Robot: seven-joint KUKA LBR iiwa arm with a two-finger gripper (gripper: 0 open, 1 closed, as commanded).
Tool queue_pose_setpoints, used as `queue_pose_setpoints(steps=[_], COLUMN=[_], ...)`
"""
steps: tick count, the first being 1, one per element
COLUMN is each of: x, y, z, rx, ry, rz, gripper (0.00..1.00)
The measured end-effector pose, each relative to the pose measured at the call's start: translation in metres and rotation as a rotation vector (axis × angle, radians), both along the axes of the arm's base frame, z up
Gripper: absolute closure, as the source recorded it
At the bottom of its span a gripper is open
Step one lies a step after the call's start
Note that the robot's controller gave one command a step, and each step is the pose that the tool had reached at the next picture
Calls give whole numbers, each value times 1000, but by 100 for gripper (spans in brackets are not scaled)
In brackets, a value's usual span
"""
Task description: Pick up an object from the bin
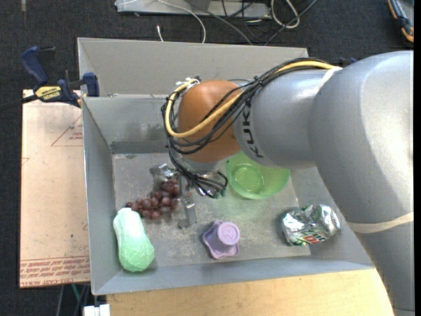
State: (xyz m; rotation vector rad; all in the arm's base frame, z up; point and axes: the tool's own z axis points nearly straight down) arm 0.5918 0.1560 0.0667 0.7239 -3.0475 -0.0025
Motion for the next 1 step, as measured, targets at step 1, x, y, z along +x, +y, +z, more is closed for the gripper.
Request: queue_pose_setpoints(steps=[1], x=[0], y=[6], z=[81], rx=[6], ry=[-18], rz=[-2], gripper=[0])
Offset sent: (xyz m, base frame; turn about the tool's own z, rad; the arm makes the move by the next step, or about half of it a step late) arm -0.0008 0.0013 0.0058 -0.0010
